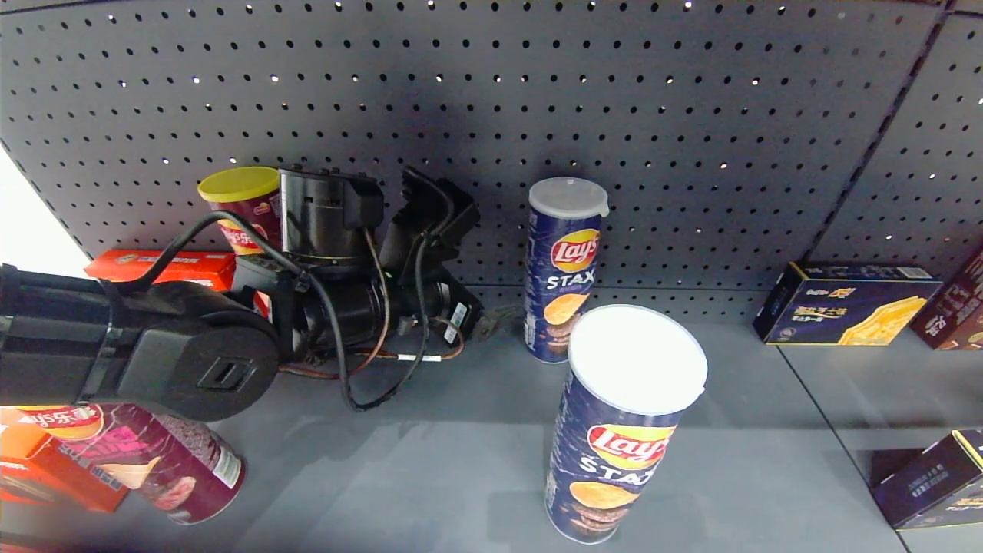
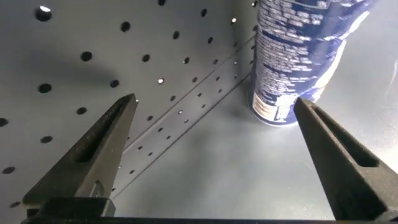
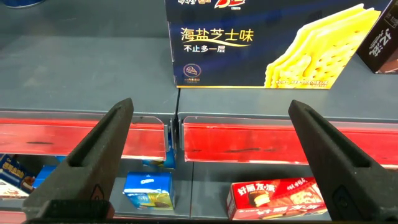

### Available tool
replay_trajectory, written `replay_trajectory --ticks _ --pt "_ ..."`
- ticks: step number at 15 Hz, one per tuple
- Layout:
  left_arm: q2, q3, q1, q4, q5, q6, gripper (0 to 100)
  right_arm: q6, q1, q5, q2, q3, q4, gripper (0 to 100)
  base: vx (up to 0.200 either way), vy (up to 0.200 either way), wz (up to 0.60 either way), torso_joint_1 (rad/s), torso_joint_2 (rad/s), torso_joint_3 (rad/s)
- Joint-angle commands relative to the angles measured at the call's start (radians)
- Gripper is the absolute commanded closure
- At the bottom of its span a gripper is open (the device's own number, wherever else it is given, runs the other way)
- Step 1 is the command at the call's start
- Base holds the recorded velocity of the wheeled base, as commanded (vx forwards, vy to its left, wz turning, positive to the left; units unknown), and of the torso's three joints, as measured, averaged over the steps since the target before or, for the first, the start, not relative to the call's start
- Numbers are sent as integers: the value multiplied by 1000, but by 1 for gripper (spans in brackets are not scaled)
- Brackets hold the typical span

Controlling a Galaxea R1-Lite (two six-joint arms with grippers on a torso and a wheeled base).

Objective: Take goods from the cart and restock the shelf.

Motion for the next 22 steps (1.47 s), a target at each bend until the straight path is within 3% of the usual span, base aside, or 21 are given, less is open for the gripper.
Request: replay_trajectory --ticks 1,6,22 --pt "1 -3 0 1 9 0 0 0 0 0 0 0 0 0 0 0 0 0 0 0" --pt "64 -29 3 1 41 -1 0 0 0 0 0 0 0 0 0 0 0 0 0 0" --pt "112 -78 26 1 61 -6 0 0 0 0 0 0 0 0 0 0 0 0 0 0"
